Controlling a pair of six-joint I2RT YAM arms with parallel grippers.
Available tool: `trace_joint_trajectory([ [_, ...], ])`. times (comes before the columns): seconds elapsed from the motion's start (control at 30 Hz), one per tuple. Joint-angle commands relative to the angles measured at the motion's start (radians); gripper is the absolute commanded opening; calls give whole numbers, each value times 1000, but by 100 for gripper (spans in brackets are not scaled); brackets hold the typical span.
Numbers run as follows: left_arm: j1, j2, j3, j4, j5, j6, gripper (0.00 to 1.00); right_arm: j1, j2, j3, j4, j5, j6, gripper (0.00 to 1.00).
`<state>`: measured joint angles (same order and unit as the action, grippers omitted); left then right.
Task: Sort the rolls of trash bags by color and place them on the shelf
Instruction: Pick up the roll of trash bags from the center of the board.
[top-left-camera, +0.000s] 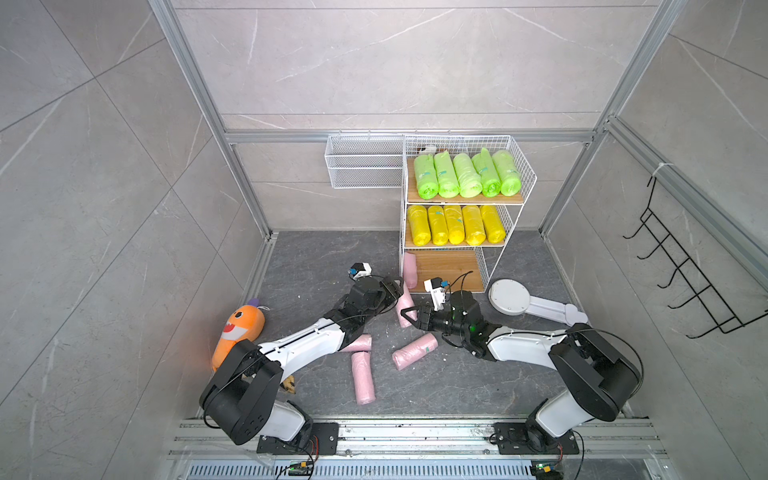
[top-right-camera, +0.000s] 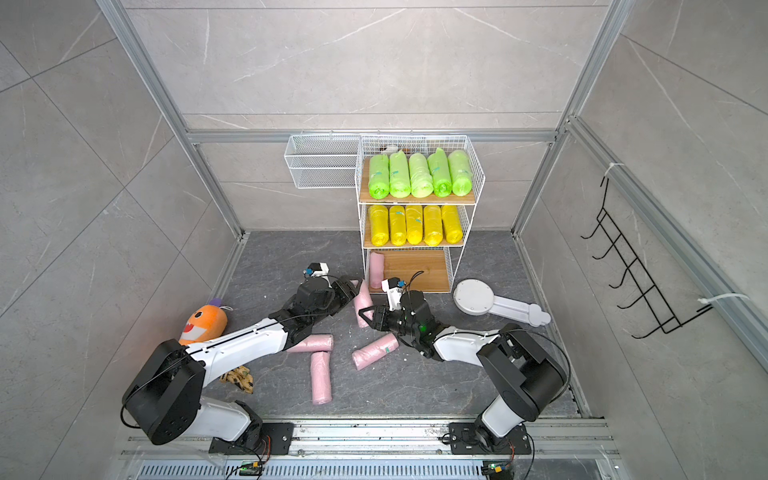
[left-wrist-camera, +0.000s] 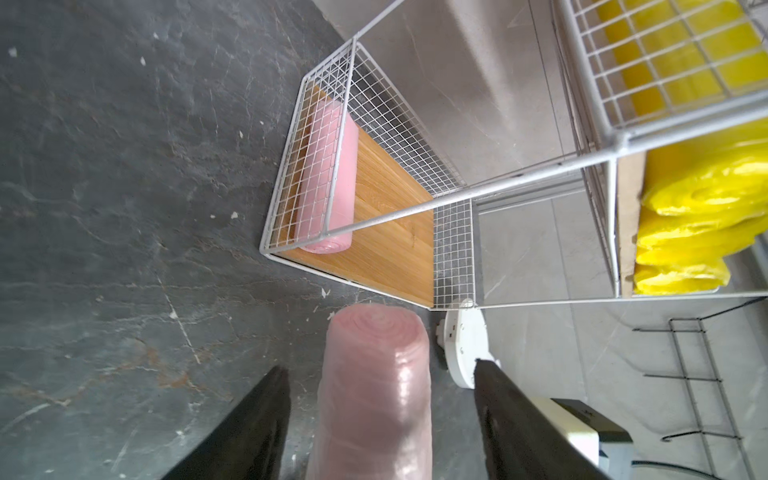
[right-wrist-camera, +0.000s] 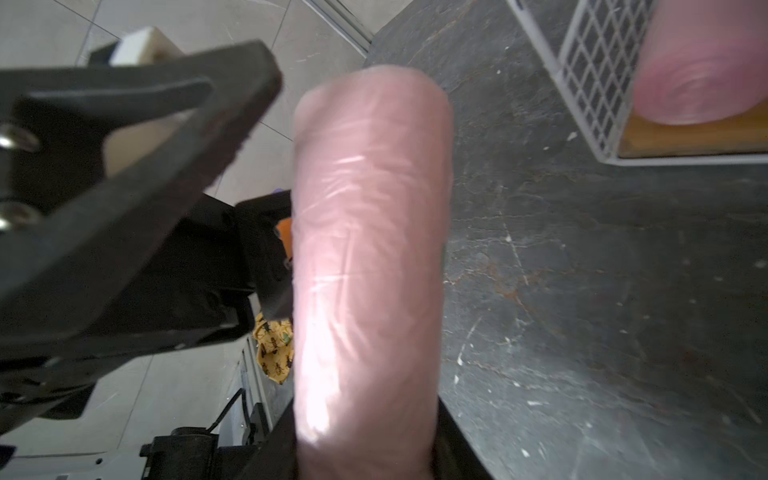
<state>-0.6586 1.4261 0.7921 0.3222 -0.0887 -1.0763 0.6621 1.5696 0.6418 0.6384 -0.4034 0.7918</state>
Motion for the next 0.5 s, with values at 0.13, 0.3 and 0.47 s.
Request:
trace_joint_trajectory([
  [0.13, 3, -93, 13, -113, -143, 155, 83, -97, -136, -61, -209, 167, -144, 37],
  [0.3, 5, -124, -13, -115, -154, 184, 83, -188, -102, -41, -250, 231, -173, 37],
  [0.47, 7, -115, -12, -120, -129, 189, 84, -203, 1, 44, -221, 267, -189, 37],
])
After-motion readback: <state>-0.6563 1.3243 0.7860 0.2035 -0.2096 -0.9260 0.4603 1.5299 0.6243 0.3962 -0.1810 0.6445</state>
